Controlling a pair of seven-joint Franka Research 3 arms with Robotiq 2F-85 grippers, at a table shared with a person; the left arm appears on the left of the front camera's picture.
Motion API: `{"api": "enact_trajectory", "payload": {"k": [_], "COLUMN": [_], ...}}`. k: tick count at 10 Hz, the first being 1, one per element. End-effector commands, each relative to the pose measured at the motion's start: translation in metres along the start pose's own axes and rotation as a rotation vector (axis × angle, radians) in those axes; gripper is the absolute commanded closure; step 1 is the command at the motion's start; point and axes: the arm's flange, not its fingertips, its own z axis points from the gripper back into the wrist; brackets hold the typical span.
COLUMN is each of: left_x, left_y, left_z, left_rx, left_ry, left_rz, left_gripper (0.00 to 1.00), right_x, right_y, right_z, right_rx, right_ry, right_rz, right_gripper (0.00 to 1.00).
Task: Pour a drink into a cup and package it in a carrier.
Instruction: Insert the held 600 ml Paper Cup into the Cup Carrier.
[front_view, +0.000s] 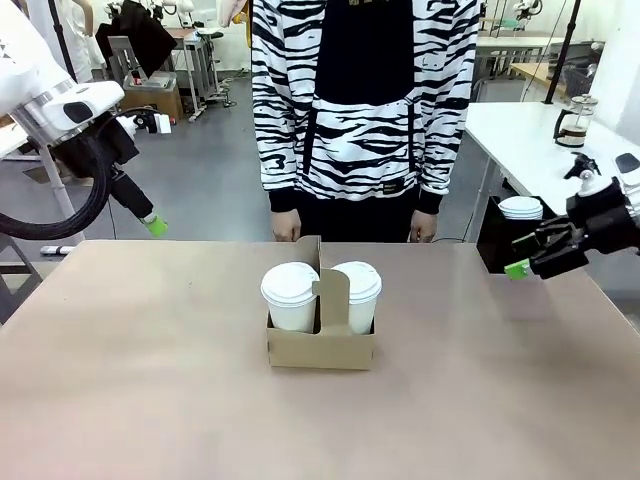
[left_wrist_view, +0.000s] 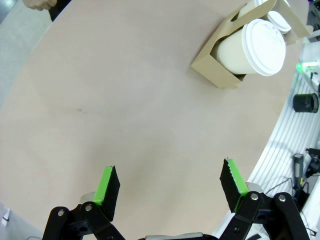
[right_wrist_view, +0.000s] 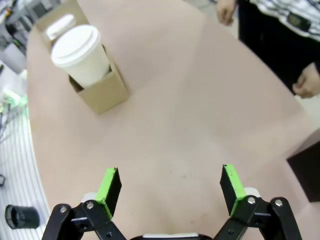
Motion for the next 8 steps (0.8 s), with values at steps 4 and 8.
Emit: {"api": "enact_trajectory", "payload": {"k": [4,8], "left_x": [-0.0011,-0.0011], "left_y": [0.0002,0.0002], "left_z": [0.0025,0.0025], "left_rx": [0.004,0.004], "left_ry": [0.017,0.017], "left_rz": [0.004,0.004], "left_gripper": [0.0,0.0], "right_x": [-0.0045,-0.0045], "right_y": [-0.0015,-0.0015], "right_z": [0.0038,0.0038], "right_rx": [-0.011,-0.011], "right_ry": [-0.005,-0.005], "right_rz": [-0.015,-0.015], "right_gripper": [0.0,0.0]}}
